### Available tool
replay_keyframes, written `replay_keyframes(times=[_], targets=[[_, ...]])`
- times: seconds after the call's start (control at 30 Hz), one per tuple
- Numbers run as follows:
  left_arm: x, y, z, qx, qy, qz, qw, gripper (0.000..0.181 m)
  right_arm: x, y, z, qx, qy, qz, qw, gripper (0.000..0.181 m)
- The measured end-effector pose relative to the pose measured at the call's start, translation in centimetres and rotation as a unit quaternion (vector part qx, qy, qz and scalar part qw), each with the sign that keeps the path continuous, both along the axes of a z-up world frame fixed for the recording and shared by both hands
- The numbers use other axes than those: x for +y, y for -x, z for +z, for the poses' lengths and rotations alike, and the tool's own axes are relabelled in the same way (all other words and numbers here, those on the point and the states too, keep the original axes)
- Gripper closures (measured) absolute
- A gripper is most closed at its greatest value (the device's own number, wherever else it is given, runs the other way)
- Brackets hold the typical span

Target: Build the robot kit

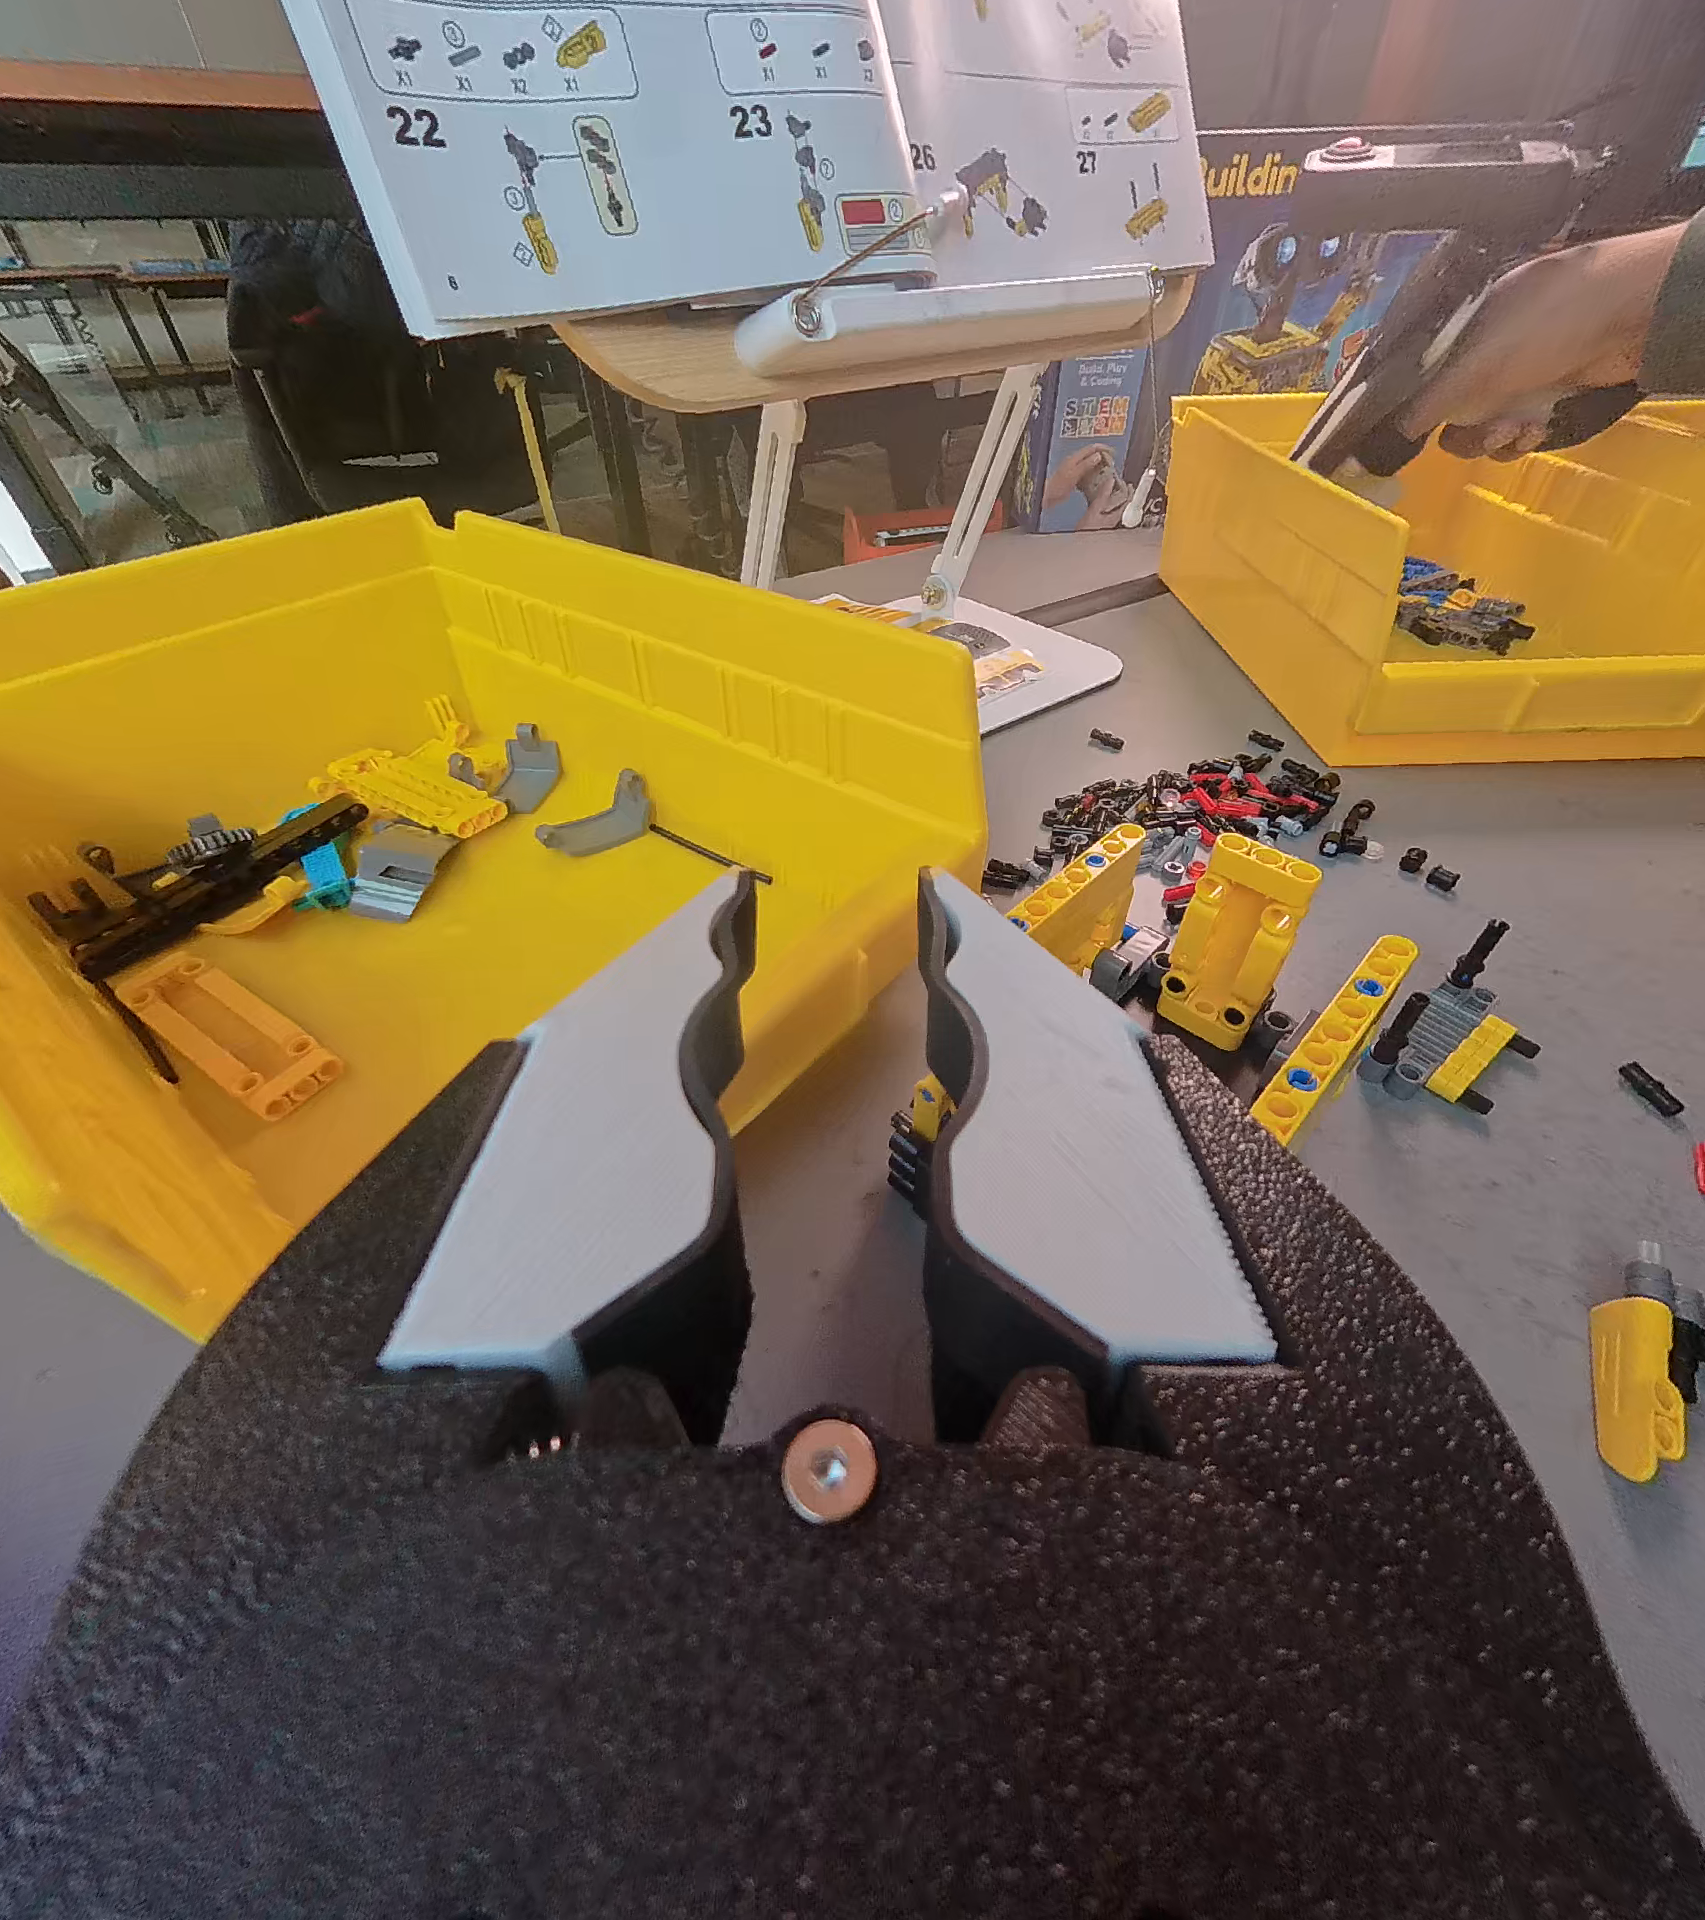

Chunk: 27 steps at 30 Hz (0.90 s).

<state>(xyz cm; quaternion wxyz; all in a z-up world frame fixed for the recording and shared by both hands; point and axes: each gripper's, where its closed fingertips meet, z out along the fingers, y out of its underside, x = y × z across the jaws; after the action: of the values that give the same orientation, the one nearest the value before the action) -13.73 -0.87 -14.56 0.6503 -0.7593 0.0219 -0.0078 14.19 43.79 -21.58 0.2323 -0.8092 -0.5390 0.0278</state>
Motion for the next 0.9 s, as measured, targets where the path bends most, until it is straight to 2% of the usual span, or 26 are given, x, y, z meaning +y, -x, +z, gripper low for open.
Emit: replay_keyframes(times=[0.1, 0.17, 0.27, 0.43, 0.6, 0.77, 0.9], targets=[[0.0, 0.1, 0.0, -0.003, 0.0, 0.0, 1.0, 0.152, 0.1, 1.4, -0.5, 0.032, 0.018, -0.031, 0.999, 0.169], [0.0, 0.1, 0.0, -0.004, -0.001, 0.001, 1.0, 0.152, 0.1, 1.7, -1.1, 0.026, 0.019, -0.033, 0.999, 0.171], [0.0, 0.2, 0.0, -0.007, -0.002, 0.0, 1.0, 0.152, -0.3, 1.9, -1.5, 0.016, 0.019, -0.016, 1.0, 0.174], [-0.1, 0.2, 0.1, -0.012, -0.003, -0.002, 1.0, 0.152, -3.0, -0.1, -2.0, -0.022, 0.092, 0.02, 0.995, 0.174], [0.0, 0.1, 0.0, -0.012, -0.001, -0.005, 1.0, 0.152, -4.9, -0.8, -0.9, -0.019, 0.107, 0.055, 0.992, 0.173], [0.0, 0.1, 0.0, -0.01, 0.0, -0.004, 1.0, 0.152, -2.8, 0.5, 1.3, 0.037, 0.054, 0.038, 0.997, 0.169], [0.0, 0.1, 0.0, -0.009, 0.0, -0.003, 1.0, 0.152, -0.8, 1.5, 1.3, 0.043, 0.015, 0.015, 0.999, 0.169]])
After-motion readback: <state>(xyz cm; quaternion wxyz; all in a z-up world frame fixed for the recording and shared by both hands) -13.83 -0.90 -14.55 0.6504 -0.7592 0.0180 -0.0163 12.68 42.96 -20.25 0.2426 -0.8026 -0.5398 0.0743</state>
